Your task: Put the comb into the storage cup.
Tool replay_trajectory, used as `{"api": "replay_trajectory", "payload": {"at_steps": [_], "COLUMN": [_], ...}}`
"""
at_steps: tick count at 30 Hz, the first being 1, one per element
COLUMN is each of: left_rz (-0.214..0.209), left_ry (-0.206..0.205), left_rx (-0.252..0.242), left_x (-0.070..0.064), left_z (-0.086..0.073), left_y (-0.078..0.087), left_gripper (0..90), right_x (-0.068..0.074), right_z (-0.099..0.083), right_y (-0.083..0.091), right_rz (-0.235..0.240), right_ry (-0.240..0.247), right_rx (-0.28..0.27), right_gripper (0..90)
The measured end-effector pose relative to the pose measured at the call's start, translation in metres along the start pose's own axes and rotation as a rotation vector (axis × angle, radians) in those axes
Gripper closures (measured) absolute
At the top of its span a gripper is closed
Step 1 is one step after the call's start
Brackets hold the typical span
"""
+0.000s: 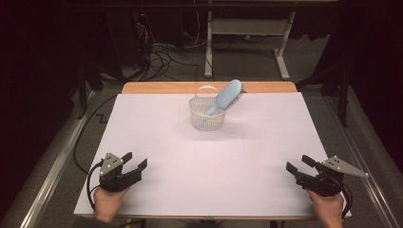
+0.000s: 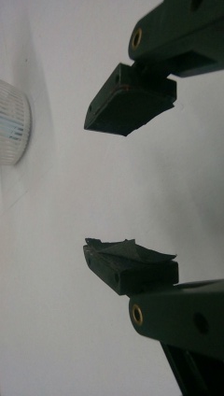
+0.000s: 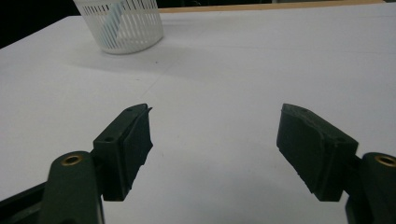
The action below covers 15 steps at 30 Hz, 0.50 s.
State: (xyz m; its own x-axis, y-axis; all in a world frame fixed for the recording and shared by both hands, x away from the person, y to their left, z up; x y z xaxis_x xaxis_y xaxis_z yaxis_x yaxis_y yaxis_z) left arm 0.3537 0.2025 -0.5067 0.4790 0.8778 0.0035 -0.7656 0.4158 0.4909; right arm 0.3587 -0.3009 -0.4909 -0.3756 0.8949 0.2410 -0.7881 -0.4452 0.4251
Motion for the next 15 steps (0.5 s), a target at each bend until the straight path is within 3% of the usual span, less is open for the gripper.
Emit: {"api": "replay_trajectory", "payload": {"at_steps": [15], "left_rz": [0.000], "left_ry": [0.000], "left_rx": [-0.001], "left_x": [0.000], "left_z": [0.000], "left_y": [0.000], "left_gripper": [35.7], "right_x": [-0.002], "right_z": [-0.012], "right_y": [-0.001], "right_rz": [-0.009], "right_ry": [0.006], "right_rx": [0.016], "right_gripper": [27.3]}}
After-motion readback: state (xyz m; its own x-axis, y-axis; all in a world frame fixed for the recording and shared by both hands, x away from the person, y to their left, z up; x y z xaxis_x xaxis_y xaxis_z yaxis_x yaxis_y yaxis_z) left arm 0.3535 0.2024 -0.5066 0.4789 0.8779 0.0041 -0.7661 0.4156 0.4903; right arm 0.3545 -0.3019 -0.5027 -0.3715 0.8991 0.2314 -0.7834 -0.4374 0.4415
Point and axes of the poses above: each handheld gripper's, and its own axes: y roughly backward along the jaws, z roughly out of its top, x roughly to its left, the point moved 10 cm from there along -y, roughly forward along the jaws, and after that the axes turned 6 degrees about -y, right-handed, at the moved point
